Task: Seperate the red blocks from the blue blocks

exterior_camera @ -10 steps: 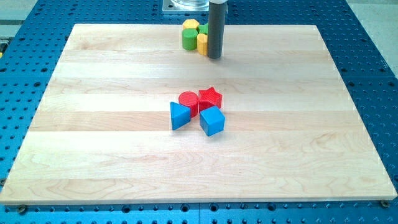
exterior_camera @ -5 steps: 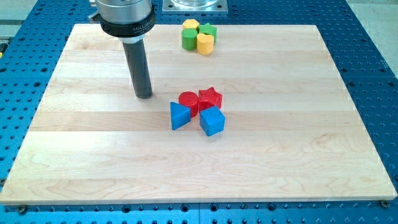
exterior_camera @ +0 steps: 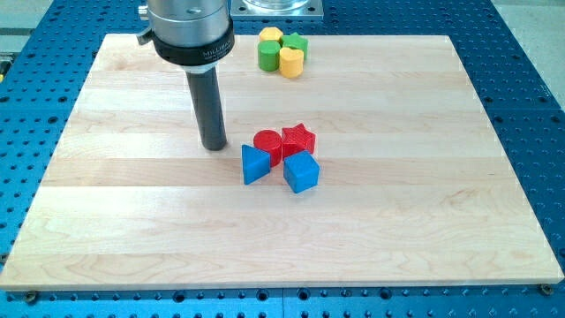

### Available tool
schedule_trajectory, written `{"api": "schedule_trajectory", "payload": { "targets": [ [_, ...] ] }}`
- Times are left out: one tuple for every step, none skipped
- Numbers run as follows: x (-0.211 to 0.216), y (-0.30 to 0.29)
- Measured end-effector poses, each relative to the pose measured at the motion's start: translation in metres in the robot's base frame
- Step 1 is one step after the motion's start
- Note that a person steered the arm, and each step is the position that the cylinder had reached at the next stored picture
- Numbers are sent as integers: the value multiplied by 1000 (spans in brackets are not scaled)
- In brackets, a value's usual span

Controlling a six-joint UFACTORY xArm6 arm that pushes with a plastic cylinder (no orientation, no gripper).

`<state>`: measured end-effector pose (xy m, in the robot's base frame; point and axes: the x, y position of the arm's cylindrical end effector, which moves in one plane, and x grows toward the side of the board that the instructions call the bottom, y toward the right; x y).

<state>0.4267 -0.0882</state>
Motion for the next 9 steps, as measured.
{"api": "schedule_trajectory", "payload": {
  "targets": [
    [-25,10],
    [-35,14],
    [-28,3],
    [-3,1],
    [-3,23],
    [2,36],
    [5,36],
    [10,37],
    [13,38]
  ]
}}
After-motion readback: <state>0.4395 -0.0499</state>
